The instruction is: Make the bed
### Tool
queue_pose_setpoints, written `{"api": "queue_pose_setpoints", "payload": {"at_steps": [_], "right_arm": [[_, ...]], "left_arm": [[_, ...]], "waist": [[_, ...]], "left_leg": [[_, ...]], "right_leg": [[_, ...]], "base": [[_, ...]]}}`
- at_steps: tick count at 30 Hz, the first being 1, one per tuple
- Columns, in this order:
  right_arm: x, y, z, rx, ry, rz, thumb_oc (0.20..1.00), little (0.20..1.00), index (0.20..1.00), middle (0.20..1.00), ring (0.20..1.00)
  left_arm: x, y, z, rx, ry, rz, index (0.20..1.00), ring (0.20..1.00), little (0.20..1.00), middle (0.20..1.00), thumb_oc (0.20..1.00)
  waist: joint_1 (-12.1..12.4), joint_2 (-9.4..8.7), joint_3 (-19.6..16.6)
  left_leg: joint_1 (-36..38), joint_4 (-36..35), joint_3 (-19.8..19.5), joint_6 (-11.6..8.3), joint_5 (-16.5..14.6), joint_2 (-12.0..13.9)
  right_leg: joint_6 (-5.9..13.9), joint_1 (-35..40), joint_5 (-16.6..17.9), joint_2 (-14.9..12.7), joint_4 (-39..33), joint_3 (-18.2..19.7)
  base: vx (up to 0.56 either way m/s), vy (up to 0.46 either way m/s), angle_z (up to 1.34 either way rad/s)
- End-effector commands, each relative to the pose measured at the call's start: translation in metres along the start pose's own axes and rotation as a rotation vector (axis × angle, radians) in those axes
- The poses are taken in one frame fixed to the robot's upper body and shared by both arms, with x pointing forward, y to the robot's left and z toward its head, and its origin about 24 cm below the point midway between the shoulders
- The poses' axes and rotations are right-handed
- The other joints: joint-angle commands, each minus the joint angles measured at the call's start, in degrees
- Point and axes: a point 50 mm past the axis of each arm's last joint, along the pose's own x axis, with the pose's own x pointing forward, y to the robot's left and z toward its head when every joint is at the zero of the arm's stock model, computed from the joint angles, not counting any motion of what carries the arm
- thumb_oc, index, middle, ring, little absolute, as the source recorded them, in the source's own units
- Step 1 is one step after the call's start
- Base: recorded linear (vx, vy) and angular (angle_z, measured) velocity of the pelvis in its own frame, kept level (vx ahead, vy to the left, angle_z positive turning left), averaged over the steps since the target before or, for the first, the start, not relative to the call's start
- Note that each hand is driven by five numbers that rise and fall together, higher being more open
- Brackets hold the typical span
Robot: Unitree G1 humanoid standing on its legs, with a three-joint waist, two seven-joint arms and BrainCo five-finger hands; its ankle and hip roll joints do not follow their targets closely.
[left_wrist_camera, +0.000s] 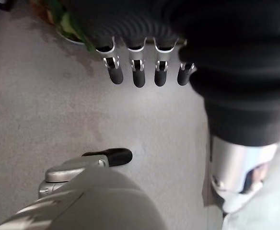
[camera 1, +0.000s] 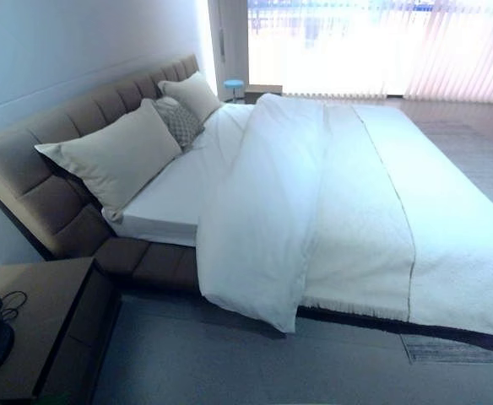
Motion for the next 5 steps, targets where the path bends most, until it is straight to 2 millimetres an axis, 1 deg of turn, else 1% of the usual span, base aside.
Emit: {"api": "queue_pose_setpoints", "payload": {"at_steps": [1, 2, 5], "right_arm": [[0.0013, 0.0043, 0.0131, -0.112, -0.015, 0.020, 1.000, 1.000, 1.000, 1.000, 1.000], [0.0013, 0.0053, 0.0156, -0.129, -0.025, 0.025, 1.000, 1.000, 1.000, 1.000, 1.000], [0.0012, 0.0085, 0.0185, -0.154, -0.039, 0.037, 1.000, 1.000, 1.000, 1.000, 1.000]], "left_arm": [[0.0022, 0.0028, 0.0209, 0.134, -0.058, -0.008, 1.000, 1.000, 1.000, 1.000, 1.000], [0.0023, 0.0029, 0.0221, 0.173, -0.063, -0.012, 1.000, 1.000, 1.000, 1.000, 1.000], [0.0024, 0.0049, 0.0242, 0.201, -0.067, -0.012, 1.000, 1.000, 1.000, 1.000, 1.000]], "waist": [[0.2, -2.05, 1.1], [0.2, -2.05, 1.0], [0.2, -2.10, 0.5]], "left_leg": [[0.1, -0.3, 1.8, 1.02, -1.4, -4.7], [0.4, -0.3, 1.8, 1.09, -1.6, -4.7], [1.1, -0.3, 2.1, 1.22, -2.0, -4.7]], "right_leg": [[4.88, -0.4, 3.1, 0.4, -2.3, 0.8], [4.87, -0.3, 3.0, 0.4, -2.3, 0.9], [4.81, 0.5, 2.7, 0.5, -2.3, 1.2]], "base": [[0.03, 0.012, 0.00], [0.00, 0.000, 0.00], [0.01, 0.003, -0.01]]}}
